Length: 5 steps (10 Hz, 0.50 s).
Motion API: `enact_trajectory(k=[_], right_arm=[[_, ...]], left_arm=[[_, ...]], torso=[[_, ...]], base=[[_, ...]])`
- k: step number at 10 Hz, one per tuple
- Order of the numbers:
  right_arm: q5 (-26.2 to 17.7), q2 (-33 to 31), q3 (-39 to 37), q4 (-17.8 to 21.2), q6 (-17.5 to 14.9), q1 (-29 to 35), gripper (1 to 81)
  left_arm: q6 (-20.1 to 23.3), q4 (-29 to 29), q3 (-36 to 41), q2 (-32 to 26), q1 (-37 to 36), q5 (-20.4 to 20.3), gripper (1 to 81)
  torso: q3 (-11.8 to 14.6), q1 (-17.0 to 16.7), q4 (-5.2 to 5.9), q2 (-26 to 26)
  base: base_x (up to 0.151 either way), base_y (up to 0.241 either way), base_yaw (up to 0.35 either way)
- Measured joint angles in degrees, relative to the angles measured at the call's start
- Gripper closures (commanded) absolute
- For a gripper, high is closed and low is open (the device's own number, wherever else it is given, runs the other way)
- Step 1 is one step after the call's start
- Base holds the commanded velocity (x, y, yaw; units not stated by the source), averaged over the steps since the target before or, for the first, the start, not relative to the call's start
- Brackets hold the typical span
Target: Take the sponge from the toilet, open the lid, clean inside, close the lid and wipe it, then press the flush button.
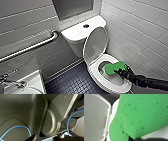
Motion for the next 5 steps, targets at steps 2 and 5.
enact_trajectory(k=[2, 5], right_arm=[[7.56, -4.12, 6.56, 0.09, 0.05, -3.51, 81.1], [14.63, -9.9, 11.36, 0.24, 0.78, -10.59, 81.1]], left_arm=[[-0.01, 0.11, 0.0, -0.11, 0.02, -0.09, 1.0], [-0.01, 0.41, 0.0, -0.41, 0.83, -0.11, 1.0]], torso=[[0.0, 0.0, 0.0, -0.02], [0.0, 0.0, 0.0, -0.02]], base=[[0.0, 0.0, 0.0], [0.0, 0.0, 0.0]])
